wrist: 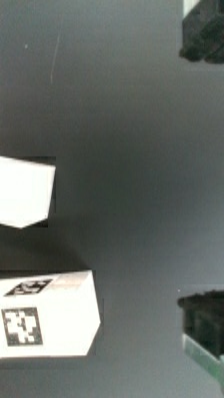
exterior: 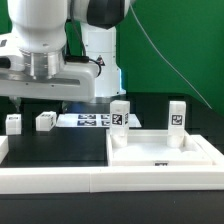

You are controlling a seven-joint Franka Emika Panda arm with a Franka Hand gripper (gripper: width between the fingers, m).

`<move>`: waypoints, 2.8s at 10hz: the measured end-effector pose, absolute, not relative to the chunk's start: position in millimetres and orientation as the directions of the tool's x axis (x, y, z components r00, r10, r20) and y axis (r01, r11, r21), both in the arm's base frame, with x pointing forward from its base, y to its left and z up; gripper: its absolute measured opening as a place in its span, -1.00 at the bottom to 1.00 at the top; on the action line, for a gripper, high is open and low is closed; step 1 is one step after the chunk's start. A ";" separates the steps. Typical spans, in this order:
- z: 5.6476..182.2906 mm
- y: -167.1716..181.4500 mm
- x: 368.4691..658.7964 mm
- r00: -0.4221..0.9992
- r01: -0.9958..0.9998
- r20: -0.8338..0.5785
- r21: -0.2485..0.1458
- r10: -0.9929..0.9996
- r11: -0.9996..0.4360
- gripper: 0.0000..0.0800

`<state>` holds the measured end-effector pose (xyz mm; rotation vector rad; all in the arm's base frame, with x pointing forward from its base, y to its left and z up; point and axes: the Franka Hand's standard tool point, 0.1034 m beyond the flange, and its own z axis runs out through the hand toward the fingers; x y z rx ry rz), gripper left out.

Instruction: Assemble square table

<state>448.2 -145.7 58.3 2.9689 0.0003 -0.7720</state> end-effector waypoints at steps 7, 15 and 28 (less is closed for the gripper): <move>52.7 -142.3 424.9 0.862 -0.003 -0.507 -0.033 0.015 -0.999 0.62; 36.3 -143.3 394.9 0.843 0.015 -0.537 -0.054 0.042 -0.998 0.62; 10.1 -140.7 372.9 0.627 -0.027 -0.779 -0.028 0.005 -0.999 0.62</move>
Offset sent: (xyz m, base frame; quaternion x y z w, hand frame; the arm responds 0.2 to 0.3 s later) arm -0.0315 0.0183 -0.0037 0.1081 -0.0140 -0.0610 0.9922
